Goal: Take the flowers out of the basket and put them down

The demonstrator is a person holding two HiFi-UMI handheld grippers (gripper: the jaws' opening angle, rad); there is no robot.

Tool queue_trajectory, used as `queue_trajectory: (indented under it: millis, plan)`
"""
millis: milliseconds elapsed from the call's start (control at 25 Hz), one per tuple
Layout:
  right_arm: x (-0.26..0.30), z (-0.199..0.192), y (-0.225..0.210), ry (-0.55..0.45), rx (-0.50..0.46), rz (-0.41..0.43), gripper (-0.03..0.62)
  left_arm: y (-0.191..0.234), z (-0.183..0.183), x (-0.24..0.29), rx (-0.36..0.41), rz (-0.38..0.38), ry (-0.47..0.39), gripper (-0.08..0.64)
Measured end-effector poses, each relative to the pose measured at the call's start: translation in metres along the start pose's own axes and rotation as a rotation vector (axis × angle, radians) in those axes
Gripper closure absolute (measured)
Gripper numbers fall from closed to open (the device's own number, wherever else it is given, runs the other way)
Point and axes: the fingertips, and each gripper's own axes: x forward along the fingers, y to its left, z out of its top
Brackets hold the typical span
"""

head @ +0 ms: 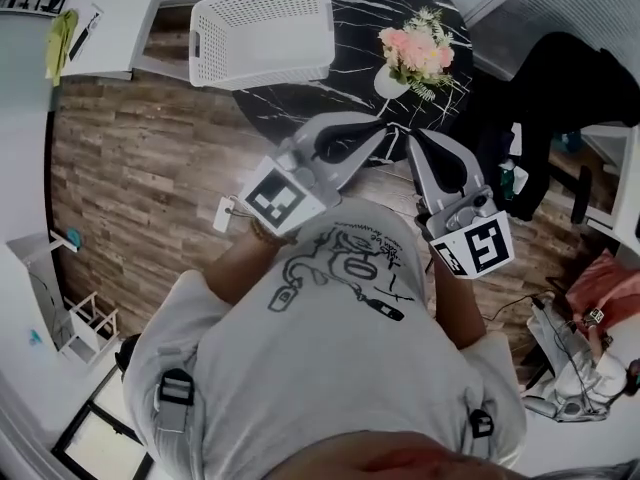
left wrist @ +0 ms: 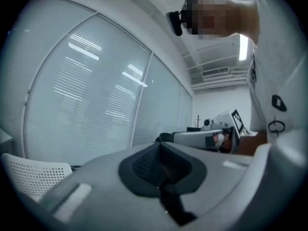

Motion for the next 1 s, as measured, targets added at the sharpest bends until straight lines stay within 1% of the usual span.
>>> queue_trajectory:
  millis: [160,240,360,560,1000]
  plan:
    - [-0.002,0.006,0.019,-0.013,-0.005,0.021,0.586,-0.012,0.013,-0.009,0.008,0.007,-0.035,0.557]
    - [-0.004,0.006,0.024,-0.023,0.009,0.027,0.586,-0.018,0.015,-0.011,0.016,0.01,-0.042,0.557]
    - [-0.004,0.006,0.027,-0.037,0.048,0.024,0.586,-0.021,0.016,-0.013,0.023,0.025,-0.04,0.557]
    - [-0.004,0.007,0.031,-0.035,0.029,0.018,0.586,-0.021,0.018,-0.018,-0.017,0.028,-0.045,0.557]
    - [0.0,0.006,0.03,-0.034,0.034,0.027,0.586,-0.018,0.015,-0.02,0.002,0.027,-0.029,0.557]
